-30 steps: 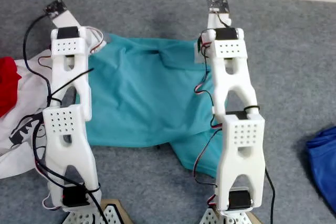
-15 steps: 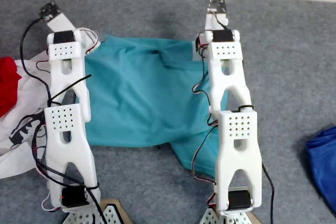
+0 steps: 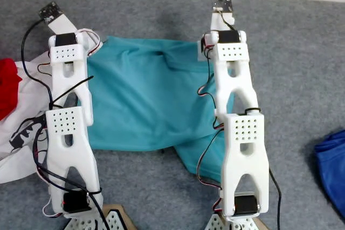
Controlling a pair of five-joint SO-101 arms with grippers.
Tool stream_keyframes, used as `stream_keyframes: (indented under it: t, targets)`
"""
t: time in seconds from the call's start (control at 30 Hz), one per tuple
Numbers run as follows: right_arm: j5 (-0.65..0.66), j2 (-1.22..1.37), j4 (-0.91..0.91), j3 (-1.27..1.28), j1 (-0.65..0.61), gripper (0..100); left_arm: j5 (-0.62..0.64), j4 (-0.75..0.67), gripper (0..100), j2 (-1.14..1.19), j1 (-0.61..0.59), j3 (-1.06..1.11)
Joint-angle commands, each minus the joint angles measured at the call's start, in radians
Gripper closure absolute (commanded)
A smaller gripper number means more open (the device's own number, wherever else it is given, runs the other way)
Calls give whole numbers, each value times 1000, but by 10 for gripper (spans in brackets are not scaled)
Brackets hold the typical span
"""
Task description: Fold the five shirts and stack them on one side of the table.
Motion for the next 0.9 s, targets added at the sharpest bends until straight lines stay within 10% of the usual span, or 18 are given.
stream_keyframes:
  t: [0.0,0.87]
  targets:
    - [-9,-7,-35,-35,-4,778,9,-15,663,-19,-5,-45]
    - [-11,125,-31,-163,31,972,57,-14,663,47,19,-45]
